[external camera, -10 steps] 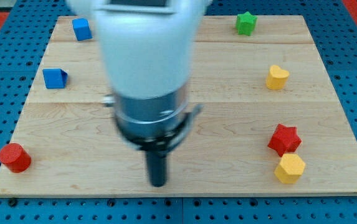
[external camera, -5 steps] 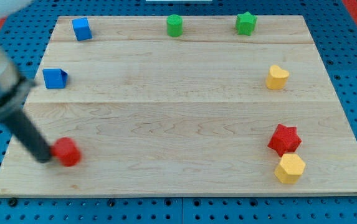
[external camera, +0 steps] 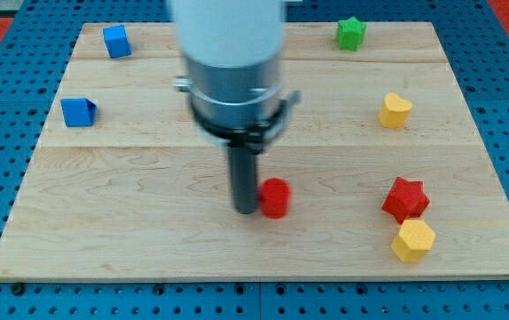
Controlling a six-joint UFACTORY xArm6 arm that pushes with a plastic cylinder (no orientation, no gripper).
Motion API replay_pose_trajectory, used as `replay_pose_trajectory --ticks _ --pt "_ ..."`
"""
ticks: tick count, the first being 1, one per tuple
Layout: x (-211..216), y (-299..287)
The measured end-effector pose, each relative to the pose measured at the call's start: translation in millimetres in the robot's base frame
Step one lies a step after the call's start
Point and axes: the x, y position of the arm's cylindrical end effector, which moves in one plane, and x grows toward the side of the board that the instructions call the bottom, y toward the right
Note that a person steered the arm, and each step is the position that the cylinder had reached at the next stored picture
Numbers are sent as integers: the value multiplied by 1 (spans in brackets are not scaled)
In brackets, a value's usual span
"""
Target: Slide the red circle towards the center right
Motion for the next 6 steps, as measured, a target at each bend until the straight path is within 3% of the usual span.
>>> replay_pose_trajectory --ticks 2,4,6 --pt "-23 75" --pt "-18 76" --pt "-16 136"
